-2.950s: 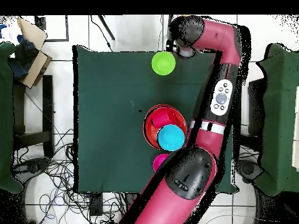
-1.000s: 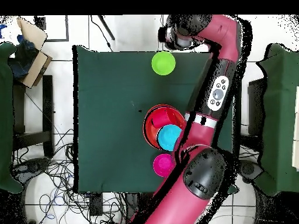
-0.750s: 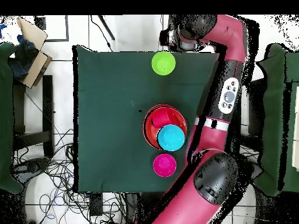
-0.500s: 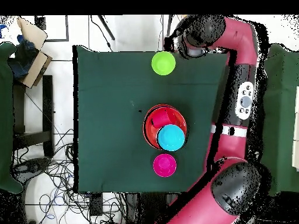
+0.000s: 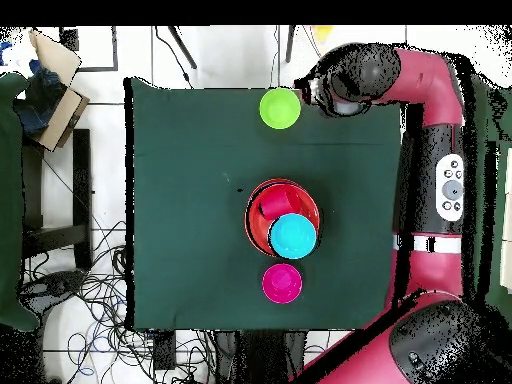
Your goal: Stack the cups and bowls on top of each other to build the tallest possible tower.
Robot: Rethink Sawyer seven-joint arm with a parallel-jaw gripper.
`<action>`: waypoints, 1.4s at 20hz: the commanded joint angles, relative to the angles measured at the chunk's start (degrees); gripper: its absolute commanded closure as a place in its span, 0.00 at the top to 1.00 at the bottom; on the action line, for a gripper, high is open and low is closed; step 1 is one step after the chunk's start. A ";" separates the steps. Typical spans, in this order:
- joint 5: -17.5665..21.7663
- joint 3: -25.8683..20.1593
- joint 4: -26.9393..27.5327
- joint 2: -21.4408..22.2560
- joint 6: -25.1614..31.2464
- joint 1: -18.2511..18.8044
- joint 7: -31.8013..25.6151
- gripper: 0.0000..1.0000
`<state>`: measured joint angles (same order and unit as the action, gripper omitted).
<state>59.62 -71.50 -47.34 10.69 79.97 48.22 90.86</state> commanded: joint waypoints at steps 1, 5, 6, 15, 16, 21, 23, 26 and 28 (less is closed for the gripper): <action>-1.46 11.09 -5.97 1.38 -3.80 -3.59 7.81 1.00; -2.20 13.29 -5.58 1.24 -6.19 -4.66 7.54 1.00; -2.36 13.82 -5.15 1.05 -6.65 -5.03 7.45 1.00; -3.24 18.44 -1.27 -0.69 -11.01 -9.20 8.33 1.00; -3.68 18.86 -1.17 -0.53 -10.90 -9.53 8.45 1.00; -4.90 21.30 -0.90 -0.93 -12.71 -11.17 9.68 1.00; -5.09 22.09 -0.31 -2.23 -14.79 -11.72 9.61 1.00; -5.69 23.12 0.30 -3.54 -16.95 -12.13 9.10 1.00; -6.03 23.59 1.01 -4.35 -18.06 -12.32 8.48 1.00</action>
<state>52.95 -54.73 -48.25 9.64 66.65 37.50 91.57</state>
